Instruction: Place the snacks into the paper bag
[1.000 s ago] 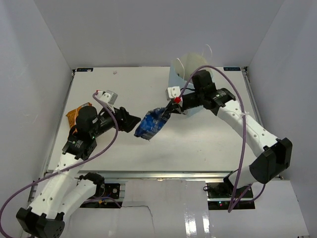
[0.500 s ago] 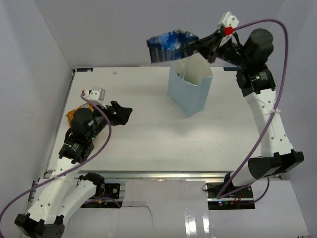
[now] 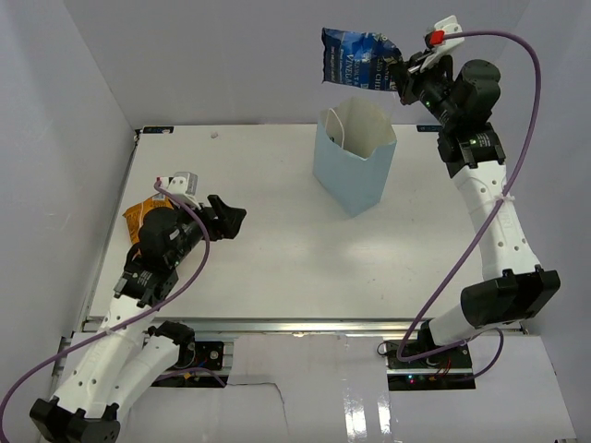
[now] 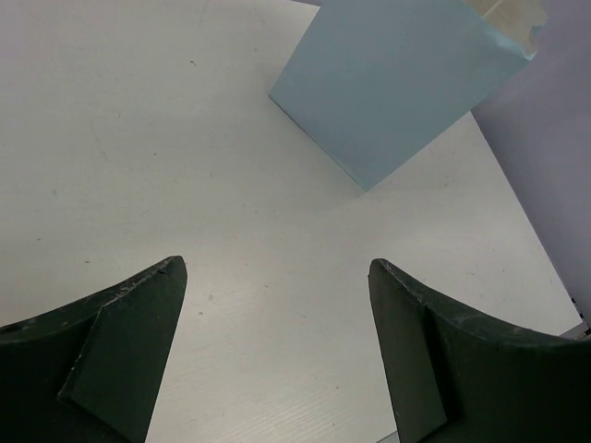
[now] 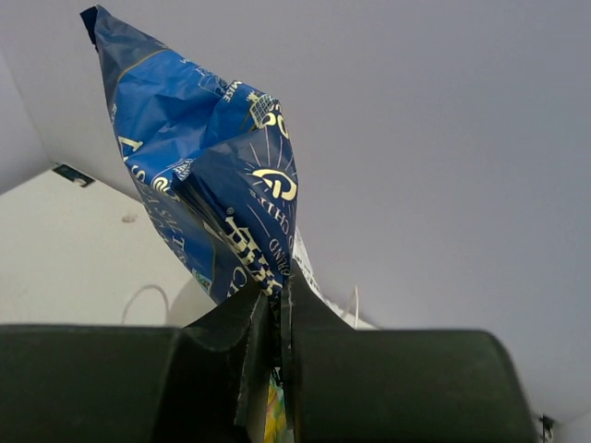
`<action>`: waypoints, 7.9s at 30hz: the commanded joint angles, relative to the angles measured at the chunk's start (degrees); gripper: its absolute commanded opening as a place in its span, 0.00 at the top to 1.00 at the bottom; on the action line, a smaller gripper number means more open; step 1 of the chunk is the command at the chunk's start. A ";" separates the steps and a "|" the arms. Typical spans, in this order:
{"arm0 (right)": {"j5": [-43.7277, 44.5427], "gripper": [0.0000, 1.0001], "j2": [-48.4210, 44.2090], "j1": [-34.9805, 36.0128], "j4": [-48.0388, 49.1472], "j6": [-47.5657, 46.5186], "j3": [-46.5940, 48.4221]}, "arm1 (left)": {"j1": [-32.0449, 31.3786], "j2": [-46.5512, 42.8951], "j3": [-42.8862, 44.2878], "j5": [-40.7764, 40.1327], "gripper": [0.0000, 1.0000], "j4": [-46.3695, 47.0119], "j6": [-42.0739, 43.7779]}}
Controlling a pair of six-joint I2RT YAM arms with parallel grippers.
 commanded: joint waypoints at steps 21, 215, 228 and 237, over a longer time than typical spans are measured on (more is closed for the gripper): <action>17.03 0.92 -2.07 4.96 9.01 -0.97 -19.55 | -0.01 2.55 -2.55 1.75 0.10 3.26 -1.80; -28.41 0.92 -1.09 6.47 -7.70 -6.24 20.17 | 28.99 14.51 -4.92 21.00 0.15 -0.17 -17.89; -22.69 0.92 2.24 1.54 -1.02 -15.37 14.11 | 28.99 13.45 -8.70 22.05 0.15 0.71 -17.36; -23.30 0.92 5.67 0.40 3.47 -14.05 15.60 | 28.99 12.48 -10.02 22.05 0.15 0.10 -16.92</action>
